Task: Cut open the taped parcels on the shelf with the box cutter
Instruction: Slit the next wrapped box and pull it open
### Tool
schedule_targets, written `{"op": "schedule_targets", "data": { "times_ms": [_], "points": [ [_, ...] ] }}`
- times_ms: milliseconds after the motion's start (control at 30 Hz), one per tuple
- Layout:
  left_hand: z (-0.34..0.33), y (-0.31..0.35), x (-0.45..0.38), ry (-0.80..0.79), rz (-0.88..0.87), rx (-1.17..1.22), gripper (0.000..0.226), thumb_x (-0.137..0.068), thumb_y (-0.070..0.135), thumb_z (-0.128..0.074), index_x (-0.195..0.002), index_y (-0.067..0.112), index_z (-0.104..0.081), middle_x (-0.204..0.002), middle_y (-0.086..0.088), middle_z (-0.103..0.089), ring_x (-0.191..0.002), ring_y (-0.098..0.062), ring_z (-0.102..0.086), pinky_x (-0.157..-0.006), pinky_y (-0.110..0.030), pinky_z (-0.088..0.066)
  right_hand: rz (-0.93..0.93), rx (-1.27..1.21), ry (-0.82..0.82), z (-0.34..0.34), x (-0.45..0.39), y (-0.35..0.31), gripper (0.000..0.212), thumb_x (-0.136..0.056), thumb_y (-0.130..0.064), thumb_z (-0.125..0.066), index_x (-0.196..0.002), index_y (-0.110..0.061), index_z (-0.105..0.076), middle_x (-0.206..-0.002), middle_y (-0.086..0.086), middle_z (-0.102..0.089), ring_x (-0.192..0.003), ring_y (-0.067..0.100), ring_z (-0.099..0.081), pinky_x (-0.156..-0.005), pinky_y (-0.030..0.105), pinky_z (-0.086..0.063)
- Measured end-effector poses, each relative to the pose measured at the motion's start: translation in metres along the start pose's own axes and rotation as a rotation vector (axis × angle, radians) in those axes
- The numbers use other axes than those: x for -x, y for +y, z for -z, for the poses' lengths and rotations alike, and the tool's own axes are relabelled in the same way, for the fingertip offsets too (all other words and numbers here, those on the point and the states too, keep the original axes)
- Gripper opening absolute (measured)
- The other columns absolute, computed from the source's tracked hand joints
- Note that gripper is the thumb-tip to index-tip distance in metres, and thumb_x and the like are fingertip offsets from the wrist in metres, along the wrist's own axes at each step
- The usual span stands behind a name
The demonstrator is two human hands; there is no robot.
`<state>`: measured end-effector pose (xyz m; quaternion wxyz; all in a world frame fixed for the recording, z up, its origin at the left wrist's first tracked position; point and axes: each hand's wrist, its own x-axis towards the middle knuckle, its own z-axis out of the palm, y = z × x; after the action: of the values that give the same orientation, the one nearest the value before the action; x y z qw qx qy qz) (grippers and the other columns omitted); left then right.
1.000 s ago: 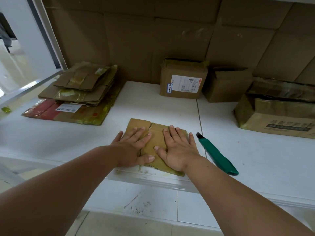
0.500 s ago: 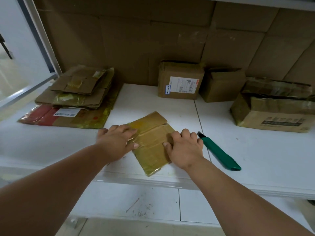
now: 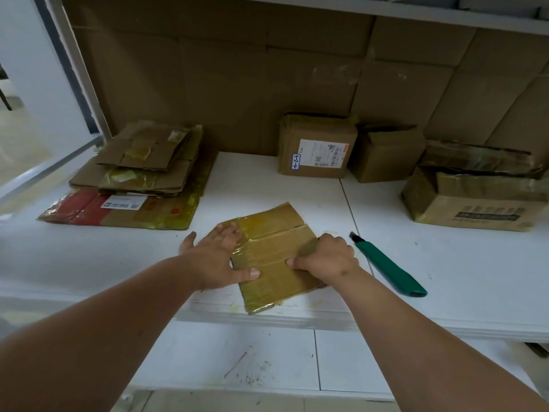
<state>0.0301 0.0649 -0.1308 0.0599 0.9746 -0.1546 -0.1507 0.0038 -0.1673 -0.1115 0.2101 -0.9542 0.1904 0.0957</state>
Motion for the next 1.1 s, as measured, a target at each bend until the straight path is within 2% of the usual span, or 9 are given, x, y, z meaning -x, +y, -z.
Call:
{"op": "schedule_targets", "data": {
  "times_ms": [100,200,333,533,633,700,833,1000,1100],
  "points": [
    [0.000,0.000,-0.001,0.008,0.019,-0.014,0.113,-0.062,0.094,-0.026,-0.154,0.037,0.007,-0.163,0.011,0.014,-0.150,-0.018,0.007,-0.117,-0.055,0.000,-0.006,-0.049,0.027,-0.002,0.000,0.000,0.074,-0.068,-0.058,-0.075,-0.124,-0.023,-0.042,-0.123,0.003,-0.046,-0.118,0.028,-0.046,-0.096,0.042,-0.042],
    [-0.002,0.002,0.000,0.048,0.055,-0.002,0.106,-0.070,0.092,-0.033,-0.153,0.038,0.004,-0.163,0.010,0.010,-0.150,-0.024,-0.004,-0.115,-0.055,-0.011,0.089,-0.164,0.096,-0.002,-0.003,0.001,0.041,-0.084,-0.032,-0.060,-0.120,-0.022,-0.042,-0.118,0.004,-0.047,-0.109,0.026,-0.050,-0.089,0.041,-0.046],
    [0.006,0.004,0.001,0.076,0.161,0.052,0.106,-0.069,0.089,-0.043,-0.152,0.042,0.004,-0.163,0.008,0.003,-0.148,-0.030,-0.010,-0.113,-0.056,-0.017,0.241,-0.389,0.011,0.010,-0.008,-0.003,0.019,-0.091,-0.011,-0.043,-0.106,-0.021,-0.038,-0.088,0.005,-0.060,-0.075,0.021,-0.059,-0.056,0.032,-0.044],
    [0.026,0.013,0.009,0.237,0.314,0.534,0.105,-0.075,0.064,-0.069,-0.150,0.050,0.002,-0.155,-0.004,-0.017,-0.138,-0.034,-0.030,-0.107,-0.051,-0.035,0.301,-0.603,0.035,0.026,-0.020,-0.011,0.021,-0.093,-0.012,-0.047,-0.111,-0.022,-0.040,-0.082,0.000,-0.058,-0.072,0.013,-0.056,-0.056,0.028,-0.040],
    [0.036,0.018,0.015,0.192,0.279,0.987,0.091,-0.087,0.041,-0.069,-0.148,0.054,-0.004,-0.147,-0.012,-0.037,-0.116,-0.029,-0.055,-0.085,-0.041,-0.054,0.288,-0.749,-0.011,0.029,-0.025,-0.016,0.027,-0.096,-0.011,-0.048,-0.116,-0.024,-0.036,-0.082,0.001,-0.055,-0.071,0.011,-0.053,-0.054,0.023,-0.036],
    [0.038,0.023,0.018,0.135,0.239,1.128,0.084,-0.090,0.030,-0.068,-0.144,0.060,-0.012,-0.139,-0.005,-0.042,-0.107,-0.027,-0.059,-0.075,-0.038,-0.059,0.296,-0.806,-0.030,0.029,-0.027,-0.019,0.028,-0.096,-0.011,-0.049,-0.117,-0.023,-0.036,-0.083,0.000,-0.053,-0.072,0.010,-0.051,-0.054,0.023,-0.035],
    [0.038,0.020,0.015,0.224,0.281,1.200,0.094,-0.090,0.012,-0.067,-0.150,0.053,-0.008,-0.123,0.002,-0.051,-0.103,-0.024,-0.059,-0.079,-0.045,-0.058,0.324,-0.874,-0.035,0.027,-0.031,-0.031,0.025,-0.096,-0.010,-0.050,-0.115,-0.022,-0.039,-0.086,-0.002,-0.051,-0.074,0.009,-0.049,-0.057,0.024,-0.036],
    [0.051,-0.005,0.010,0.411,0.280,1.215,0.105,-0.086,0.001,-0.068,-0.151,0.047,0.001,-0.096,0.019,-0.068,-0.080,-0.004,-0.068,-0.059,-0.020,-0.052,0.427,-0.840,-0.037,0.026,-0.035,-0.055,0.037,-0.093,-0.009,-0.051,-0.123,-0.026,-0.037,-0.088,-0.004,-0.055,-0.077,0.010,-0.055,-0.058,0.024,-0.043],
    [0.064,-0.023,0.008,0.600,0.274,1.108,0.095,-0.088,0.001,-0.065,-0.152,0.044,-0.009,-0.093,0.023,-0.061,-0.089,-0.004,-0.066,-0.076,-0.030,-0.055,0.519,-0.782,-0.111,0.024,-0.035,-0.079,0.057,-0.088,-0.005,-0.055,-0.132,-0.035,-0.033,-0.093,-0.006,-0.058,-0.078,0.011,-0.060,-0.057,0.021,-0.050]
  ]
}}
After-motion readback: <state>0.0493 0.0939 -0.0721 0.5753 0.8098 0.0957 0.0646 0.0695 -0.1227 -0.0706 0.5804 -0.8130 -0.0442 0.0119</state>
